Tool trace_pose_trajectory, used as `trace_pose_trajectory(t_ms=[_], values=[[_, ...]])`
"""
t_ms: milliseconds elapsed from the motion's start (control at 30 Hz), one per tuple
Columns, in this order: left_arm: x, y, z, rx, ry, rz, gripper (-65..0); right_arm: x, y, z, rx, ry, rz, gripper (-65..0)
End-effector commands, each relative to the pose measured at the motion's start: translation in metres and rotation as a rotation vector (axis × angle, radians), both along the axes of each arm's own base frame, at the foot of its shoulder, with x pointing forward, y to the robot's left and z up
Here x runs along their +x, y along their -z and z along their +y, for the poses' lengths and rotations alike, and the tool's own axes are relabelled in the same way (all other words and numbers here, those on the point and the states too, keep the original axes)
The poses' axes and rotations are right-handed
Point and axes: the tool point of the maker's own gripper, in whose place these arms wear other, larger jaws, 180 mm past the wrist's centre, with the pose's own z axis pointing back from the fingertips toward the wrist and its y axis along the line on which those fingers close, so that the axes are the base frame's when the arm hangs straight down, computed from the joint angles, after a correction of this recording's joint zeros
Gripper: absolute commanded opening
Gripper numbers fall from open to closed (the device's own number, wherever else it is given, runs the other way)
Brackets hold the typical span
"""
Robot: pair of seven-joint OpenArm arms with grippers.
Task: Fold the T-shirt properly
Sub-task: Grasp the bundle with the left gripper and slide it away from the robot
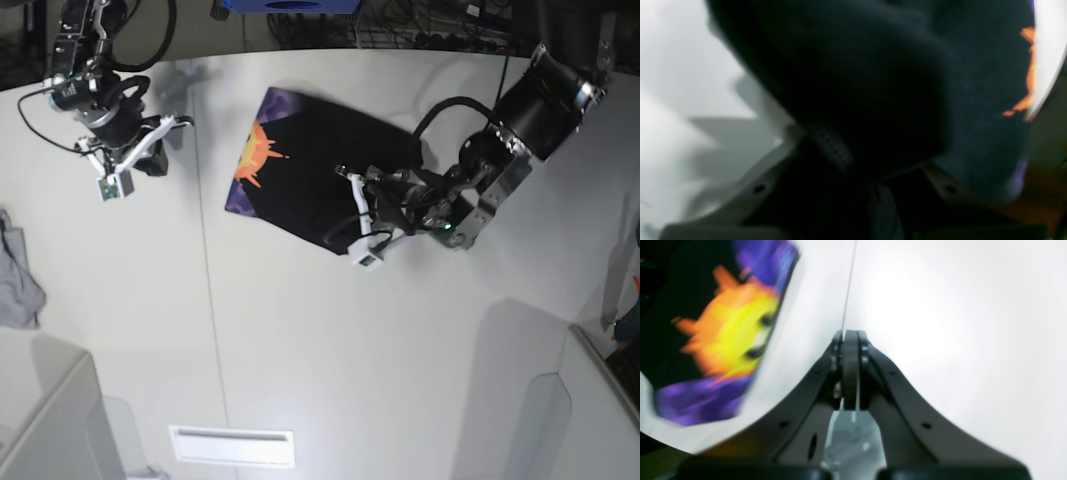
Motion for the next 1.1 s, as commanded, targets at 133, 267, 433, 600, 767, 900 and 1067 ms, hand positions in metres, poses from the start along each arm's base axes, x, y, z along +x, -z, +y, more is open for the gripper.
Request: trace_pose_trajectory(t_ms=[133,267,433,600,767,900,1067], values=[[-0.003,-0.002,-0.001,0.258,0.377,-0.131,-65.0,-0.005,-0.005,-0.022,-0.025,0.048,-0.016,-65.0],[0.001,-0.019,-0.035,0.287,0.544,-0.325,-65.0,-0.014,-0.001,-0.031,-0.016,0.112,-0.002,-65.0],[-0.005,-0.026,-0.063,0.308,0.779,-0.498,-65.0,-0.021,0.002,-0.039,-0.005,0.170,0.005,-65.0],[-0.013,-0.023,-0.068,0.409,1.036,-0.659,-65.0,-0.028,0.006,-0.040,-0.007,0.176,0.025,-65.0],[-0.017,-0.016,-0.065,0.490,1.190,-0.715,-65.0,-0.033,0.013,-0.037,0.008,0.190,0.048,-65.0],[-0.008,-0.025,-0.069,0.464,1.116,-0.719,-65.0,-0.032,0.014,-0.033,0.025,0.199,0.047,-65.0],[0.004,-0.032,-0.067,0.469,1.069,-0.730,-65.0,-0.031,0.013,-0.033,0.027,0.199,0.044,-65.0]])
